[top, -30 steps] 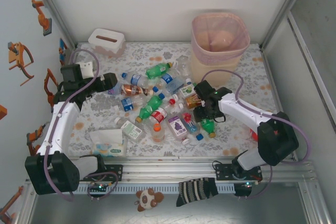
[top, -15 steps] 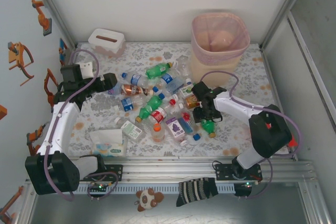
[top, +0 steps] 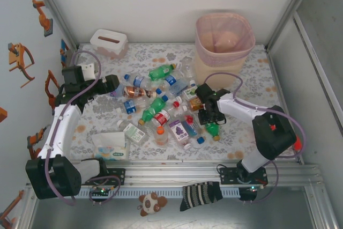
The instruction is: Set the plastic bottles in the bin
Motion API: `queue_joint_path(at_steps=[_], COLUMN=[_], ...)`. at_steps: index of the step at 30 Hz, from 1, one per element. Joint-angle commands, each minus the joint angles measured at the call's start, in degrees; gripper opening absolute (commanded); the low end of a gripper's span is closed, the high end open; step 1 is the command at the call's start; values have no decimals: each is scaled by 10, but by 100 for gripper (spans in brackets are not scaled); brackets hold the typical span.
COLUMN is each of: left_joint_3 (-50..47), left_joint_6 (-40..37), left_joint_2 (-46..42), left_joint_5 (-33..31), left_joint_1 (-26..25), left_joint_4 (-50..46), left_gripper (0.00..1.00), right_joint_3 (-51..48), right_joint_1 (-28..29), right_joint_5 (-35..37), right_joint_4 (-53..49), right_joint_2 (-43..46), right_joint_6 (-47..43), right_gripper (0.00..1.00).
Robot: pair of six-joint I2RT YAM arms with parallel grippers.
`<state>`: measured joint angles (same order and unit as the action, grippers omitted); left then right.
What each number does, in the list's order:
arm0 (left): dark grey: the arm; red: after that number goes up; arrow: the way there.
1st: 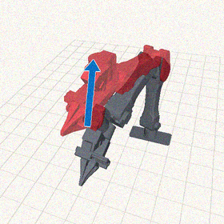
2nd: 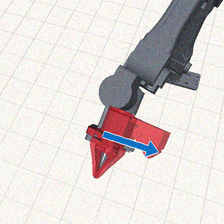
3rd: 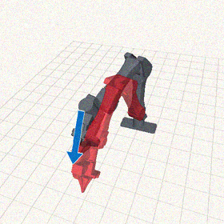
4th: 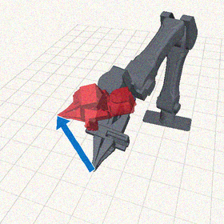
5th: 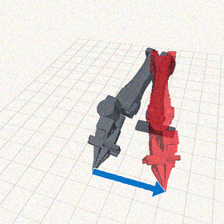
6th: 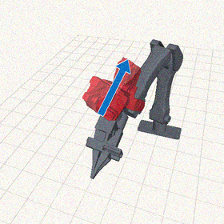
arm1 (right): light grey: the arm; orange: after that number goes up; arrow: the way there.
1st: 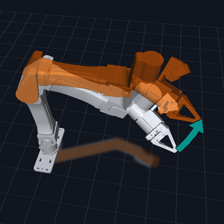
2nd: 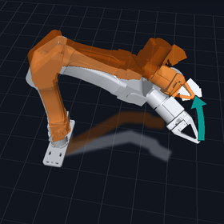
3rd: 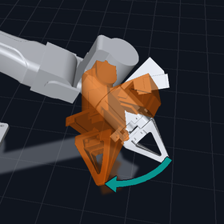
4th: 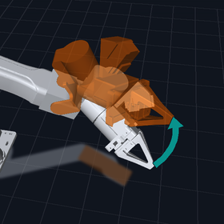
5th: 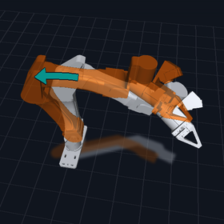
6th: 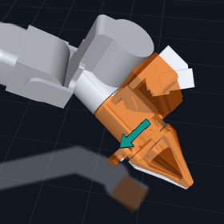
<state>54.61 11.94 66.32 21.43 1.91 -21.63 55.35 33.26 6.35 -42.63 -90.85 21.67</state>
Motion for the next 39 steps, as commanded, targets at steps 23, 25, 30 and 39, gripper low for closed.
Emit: queue_joint_path(at_steps=[23,25,30,39], left_joint_3=[-21,-21,-18,-26], left_joint_6=[-14,-14,-14,-13], left_joint_2=[-46,-45,-44,-55], left_joint_5=[4,5,12,19], left_joint_1=[3,4,5,8], left_joint_4=[33,35,34,45], left_gripper=[96,96,96,96], right_joint_3=[311,368,501,733], right_joint_1=[-39,-53,-101,-150], right_joint_5=[50,42,-6,-44], right_joint_4=[-119,-113,-80,-52], right_joint_2=[147,129,64,-83], right_joint_6=[-71,-85,-103,-136], right_gripper=[56,56,56,57])
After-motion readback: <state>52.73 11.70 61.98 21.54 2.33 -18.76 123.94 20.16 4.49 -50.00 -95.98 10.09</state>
